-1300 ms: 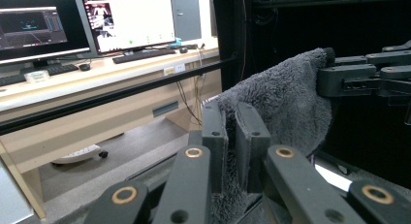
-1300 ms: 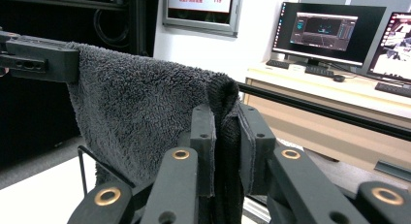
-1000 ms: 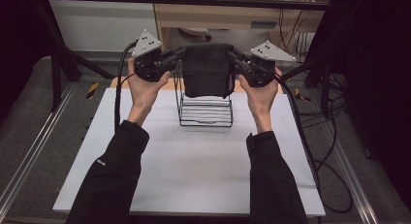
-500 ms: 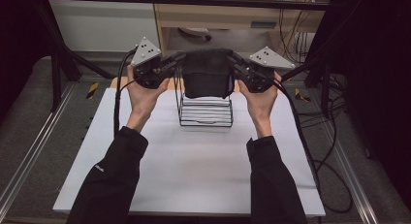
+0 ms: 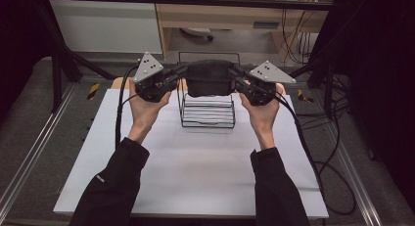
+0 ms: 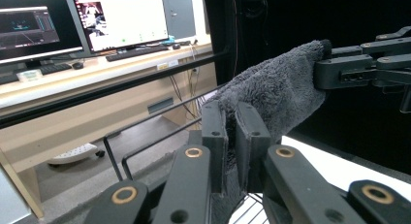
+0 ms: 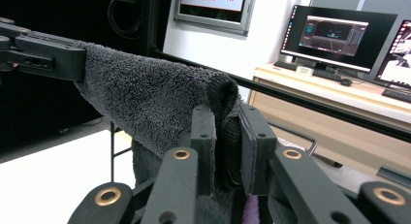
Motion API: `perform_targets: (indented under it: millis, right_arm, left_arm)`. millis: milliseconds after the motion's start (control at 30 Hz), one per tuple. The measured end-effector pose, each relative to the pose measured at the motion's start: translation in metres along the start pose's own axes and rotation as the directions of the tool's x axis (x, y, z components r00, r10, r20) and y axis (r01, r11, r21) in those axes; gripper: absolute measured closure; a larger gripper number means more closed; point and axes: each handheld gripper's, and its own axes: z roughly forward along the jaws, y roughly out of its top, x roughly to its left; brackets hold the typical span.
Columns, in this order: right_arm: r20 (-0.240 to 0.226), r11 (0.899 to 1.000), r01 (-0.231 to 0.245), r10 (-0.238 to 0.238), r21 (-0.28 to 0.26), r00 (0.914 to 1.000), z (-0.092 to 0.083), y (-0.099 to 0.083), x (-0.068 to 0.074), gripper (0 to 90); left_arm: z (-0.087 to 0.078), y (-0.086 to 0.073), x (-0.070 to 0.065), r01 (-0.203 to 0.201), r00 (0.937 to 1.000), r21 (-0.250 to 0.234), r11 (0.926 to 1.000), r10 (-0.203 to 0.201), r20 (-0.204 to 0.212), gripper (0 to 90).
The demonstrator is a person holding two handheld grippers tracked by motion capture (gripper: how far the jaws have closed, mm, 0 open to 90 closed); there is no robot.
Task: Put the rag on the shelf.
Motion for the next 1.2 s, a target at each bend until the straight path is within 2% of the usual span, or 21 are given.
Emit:
perform_targets:
  millis: [200, 300, 433, 667, 967, 1200]
  right_arm:
    - [-0.012, 1.000, -0.009, 0.009, 0.017, 0.9999, -0.004, -0.006, 0.001, 78.0]
    - [-0.016, 0.999, -0.014, 0.015, 0.031, 0.9998, -0.005, -0.008, 0.003, 76.9]
    - [-0.019, 0.998, -0.004, 0.005, 0.062, 0.9998, -0.008, -0.009, 0.005, 74.8]
    - [-0.018, 0.993, -0.009, 0.012, 0.120, 0.9998, -0.014, -0.008, 0.008, 67.1]
    - [-0.013, 0.980, -0.032, 0.036, 0.196, 0.9993, -0.020, -0.016, 0.010, 56.6]
    - [-0.023, 0.966, -0.080, 0.088, 0.247, 0.9958, -0.021, -0.028, 0.008, 50.2]
  left_arm:
    - [-0.002, -0.007, -0.003, 0.008, 0.9999, 0.022, 0.9997, -0.008, 0.012, 83.2]
    - [-0.003, -0.011, -0.003, 0.032, 0.9992, 0.041, 0.9987, -0.033, 0.024, 82.7]
    - [-0.004, -0.016, -0.002, 0.057, 0.9977, 0.070, 0.9959, -0.059, 0.032, 81.7]
    - [-0.007, -0.023, -0.005, 0.065, 0.9967, 0.130, 0.9894, -0.071, 0.041, 78.7]
    - [-0.005, -0.033, -0.008, 0.062, 0.9963, 0.184, 0.9811, -0.072, 0.048, 75.0]
    - [0.002, -0.044, -0.011, 0.060, 0.9963, 0.221, 0.9736, -0.072, 0.048, 71.3]
